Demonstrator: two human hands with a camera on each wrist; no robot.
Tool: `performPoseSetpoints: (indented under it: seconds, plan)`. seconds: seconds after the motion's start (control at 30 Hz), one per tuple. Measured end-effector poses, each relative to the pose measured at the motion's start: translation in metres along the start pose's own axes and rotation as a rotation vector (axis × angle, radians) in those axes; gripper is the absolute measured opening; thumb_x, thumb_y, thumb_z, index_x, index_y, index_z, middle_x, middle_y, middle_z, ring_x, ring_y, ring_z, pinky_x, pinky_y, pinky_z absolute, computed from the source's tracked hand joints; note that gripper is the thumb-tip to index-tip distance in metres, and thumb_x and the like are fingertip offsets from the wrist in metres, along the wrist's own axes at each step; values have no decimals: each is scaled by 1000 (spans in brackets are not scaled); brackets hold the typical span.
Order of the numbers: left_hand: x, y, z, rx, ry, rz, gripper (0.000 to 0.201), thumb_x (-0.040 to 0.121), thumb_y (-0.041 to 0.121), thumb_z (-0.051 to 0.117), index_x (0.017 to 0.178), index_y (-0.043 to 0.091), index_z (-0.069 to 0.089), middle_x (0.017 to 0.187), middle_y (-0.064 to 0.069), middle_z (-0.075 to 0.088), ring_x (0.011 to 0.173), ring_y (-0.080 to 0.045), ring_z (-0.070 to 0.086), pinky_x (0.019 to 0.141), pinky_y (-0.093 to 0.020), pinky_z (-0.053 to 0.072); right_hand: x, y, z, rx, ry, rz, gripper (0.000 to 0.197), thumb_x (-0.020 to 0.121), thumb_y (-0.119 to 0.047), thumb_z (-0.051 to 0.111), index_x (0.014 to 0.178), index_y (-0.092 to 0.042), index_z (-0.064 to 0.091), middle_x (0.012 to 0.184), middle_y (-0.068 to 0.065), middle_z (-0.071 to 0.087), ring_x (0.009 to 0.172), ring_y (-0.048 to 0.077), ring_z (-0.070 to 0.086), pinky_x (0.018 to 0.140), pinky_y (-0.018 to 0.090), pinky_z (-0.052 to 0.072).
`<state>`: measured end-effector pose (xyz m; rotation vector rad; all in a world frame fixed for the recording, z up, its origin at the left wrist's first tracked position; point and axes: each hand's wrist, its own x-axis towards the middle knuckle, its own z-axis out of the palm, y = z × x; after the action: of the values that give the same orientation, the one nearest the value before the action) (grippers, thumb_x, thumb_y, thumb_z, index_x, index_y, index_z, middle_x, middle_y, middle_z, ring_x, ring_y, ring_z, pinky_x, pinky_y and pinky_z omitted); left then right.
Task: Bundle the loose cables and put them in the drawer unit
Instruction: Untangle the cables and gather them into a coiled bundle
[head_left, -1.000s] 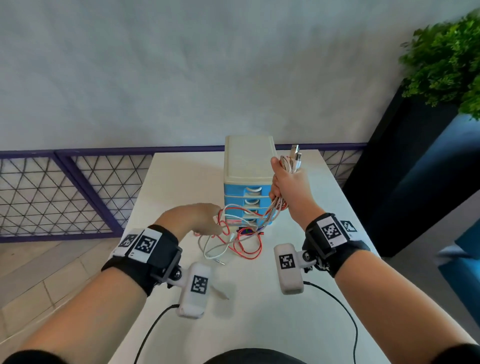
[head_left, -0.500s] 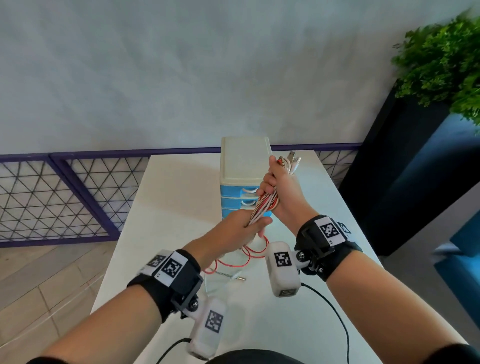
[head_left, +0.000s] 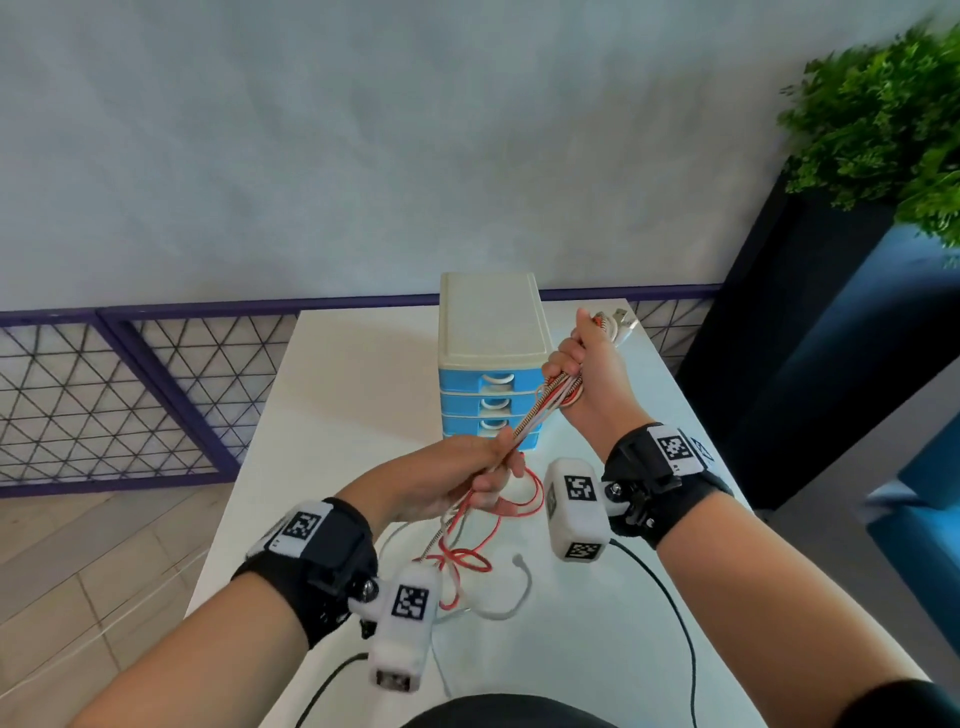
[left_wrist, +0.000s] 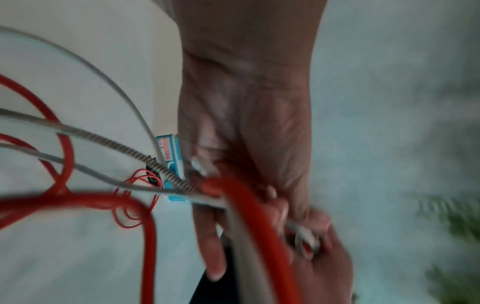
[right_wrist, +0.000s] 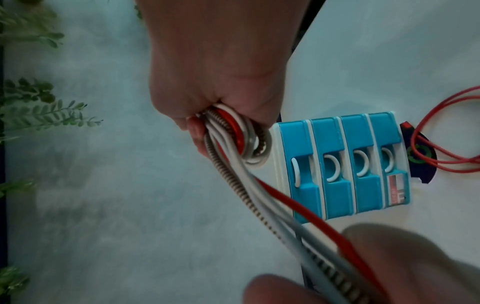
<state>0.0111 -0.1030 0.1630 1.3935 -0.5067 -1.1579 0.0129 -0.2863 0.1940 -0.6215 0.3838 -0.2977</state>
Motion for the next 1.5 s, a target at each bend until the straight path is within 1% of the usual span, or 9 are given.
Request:
performPoseSetpoints:
  seconds: [0.2,0.33,0.47,0.6,0.8,1.0,1.2,1.33,1.5]
  plan:
    - [-12,0,-24,-78,-16,-119,34,88,47,45,78,14,48,52,8,32,41,-4,32,78,-28,56,6,-14,-11,20,12,-53,36,96,-32,54,65,-20,40,42,-9,31,33,4,30,37,18,33]
    - [-6,2,-32,-41,136,-102,38,92,47,40,85,12,51,58,4,32,50,-8,31,70,-24,38,5,-14,-12,-23,-3,-41,35,96,-33,54,66,-20,42,42,-9,31,33,4,29,37,18,34]
    - [0,14,-36,508,280,-12,31,97,41,41,80,19,54,71,2,40,62,-11,34,61,-26,30,4,-13,-12,-298,-21,10,34,95,-29,58,67,-19,40,43,-7,30,32,6,31,37,20,38]
    - [5,33,-23,1067,534,128,27,97,30,44,71,28,48,67,8,50,69,-13,47,78,-34,29,-5,-8,-6,-753,-109,77,27,94,-21,59,72,-14,47,50,-1,44,35,10,44,40,24,46]
    - [6,47,-15,1226,634,424,15,94,23,50,79,23,48,79,9,51,84,-13,48,81,-35,20,-14,-2,-5,-848,-399,399,32,95,-32,55,96,-3,67,97,20,70,88,30,68,89,40,53]
    - [12,41,-13,1152,614,534,29,90,13,54,73,33,42,72,14,47,78,-7,44,78,-29,22,-23,5,-7,-597,-621,628,40,95,-38,46,105,-5,65,111,26,66,101,34,68,102,48,43]
    - [10,39,-23,864,595,456,21,81,20,70,90,25,51,69,12,58,65,0,56,59,-14,39,-28,11,-8,-653,-489,531,20,88,-30,59,80,-12,64,68,5,64,58,15,64,59,26,55]
    - [6,40,-38,504,431,217,33,80,30,74,96,18,47,57,6,59,51,-11,53,54,-25,44,-22,5,-7,-749,-413,476,12,96,-19,54,95,-7,57,54,-3,48,46,8,51,49,20,42]
    - [1,21,-30,362,351,212,17,94,28,54,85,14,55,56,1,48,48,-9,45,52,-21,43,-10,-6,6,-632,-184,216,17,96,-11,54,79,-6,54,45,-5,41,37,6,44,41,16,42]
